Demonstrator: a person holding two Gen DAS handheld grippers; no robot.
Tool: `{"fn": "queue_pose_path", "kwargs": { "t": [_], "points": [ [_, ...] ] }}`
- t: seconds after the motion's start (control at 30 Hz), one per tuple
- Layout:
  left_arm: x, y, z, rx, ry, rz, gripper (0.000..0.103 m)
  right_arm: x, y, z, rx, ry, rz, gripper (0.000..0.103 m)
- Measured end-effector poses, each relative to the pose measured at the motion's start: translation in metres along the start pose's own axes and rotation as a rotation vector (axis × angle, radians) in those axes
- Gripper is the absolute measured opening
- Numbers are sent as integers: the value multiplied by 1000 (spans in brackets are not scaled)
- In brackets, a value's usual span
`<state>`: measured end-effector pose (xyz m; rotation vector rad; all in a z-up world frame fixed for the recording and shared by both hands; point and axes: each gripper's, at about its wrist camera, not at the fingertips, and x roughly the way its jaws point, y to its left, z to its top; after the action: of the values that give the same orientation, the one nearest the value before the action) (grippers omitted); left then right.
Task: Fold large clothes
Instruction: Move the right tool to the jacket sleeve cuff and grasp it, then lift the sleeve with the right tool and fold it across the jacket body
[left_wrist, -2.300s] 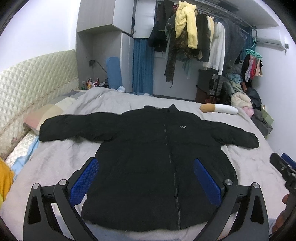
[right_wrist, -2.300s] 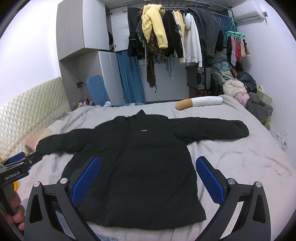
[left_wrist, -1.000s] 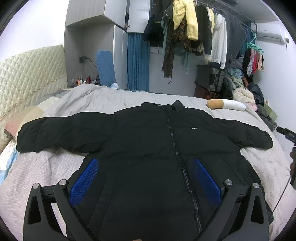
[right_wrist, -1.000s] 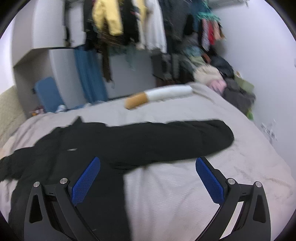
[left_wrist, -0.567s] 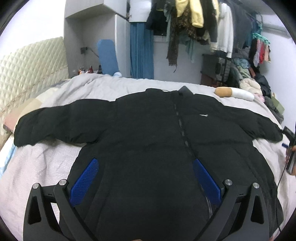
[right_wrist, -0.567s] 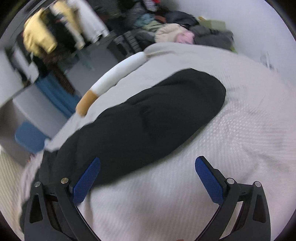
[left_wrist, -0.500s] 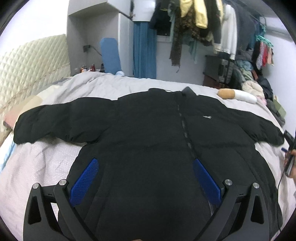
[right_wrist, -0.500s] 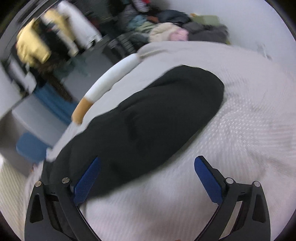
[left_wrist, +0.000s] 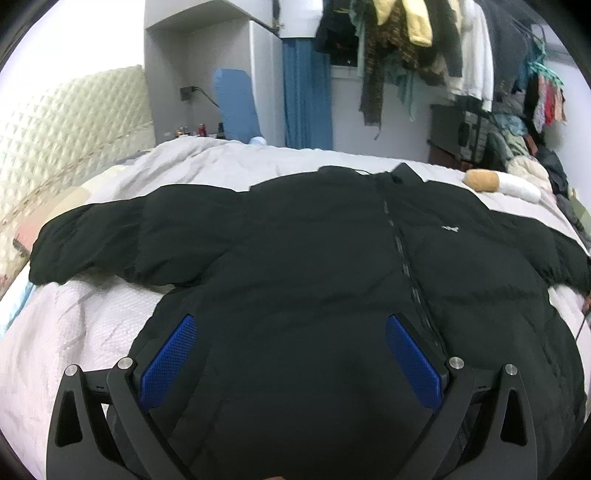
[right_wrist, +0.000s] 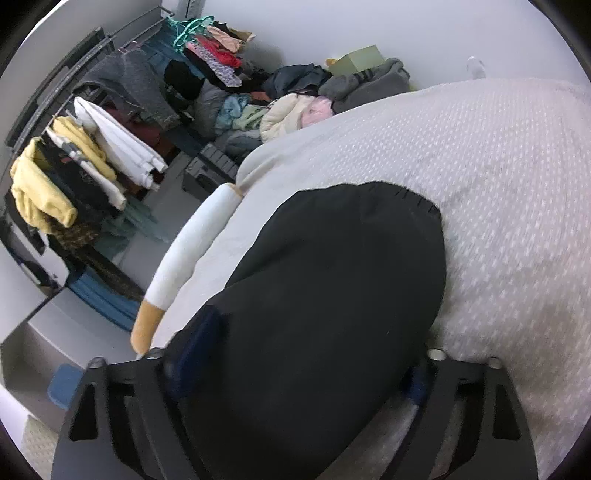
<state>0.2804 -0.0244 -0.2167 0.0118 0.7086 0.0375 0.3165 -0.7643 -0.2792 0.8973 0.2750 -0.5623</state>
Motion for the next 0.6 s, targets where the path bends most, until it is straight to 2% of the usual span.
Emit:
{"fn": "queue_pose_path", "kwargs": {
  "t": [0.07, 0.13, 0.17, 0.23, 0.4, 0.6],
  "points": [
    [1, 1, -2, 11, 11, 1, 102, 10, 1, 9, 0, 3, -32, 28],
    [1, 6, -3, 1, 21, -11, 103, 3, 4, 14, 8, 2, -30, 13],
    [0, 9, -3, 0, 20, -6, 103, -2, 9, 18, -10, 5, -28, 10],
    [-3, 15, -2, 0, 16, 2, 102, -14, 22, 25, -50, -5, -45, 7],
    [-14, 27, 1, -10, 8, 3, 102, -67, 65, 59, -104, -107, -68, 2],
    [-24, 41, 1, -12, 18, -13, 102, -131, 157, 89, -247, -192, -14, 1]
  ]
}}
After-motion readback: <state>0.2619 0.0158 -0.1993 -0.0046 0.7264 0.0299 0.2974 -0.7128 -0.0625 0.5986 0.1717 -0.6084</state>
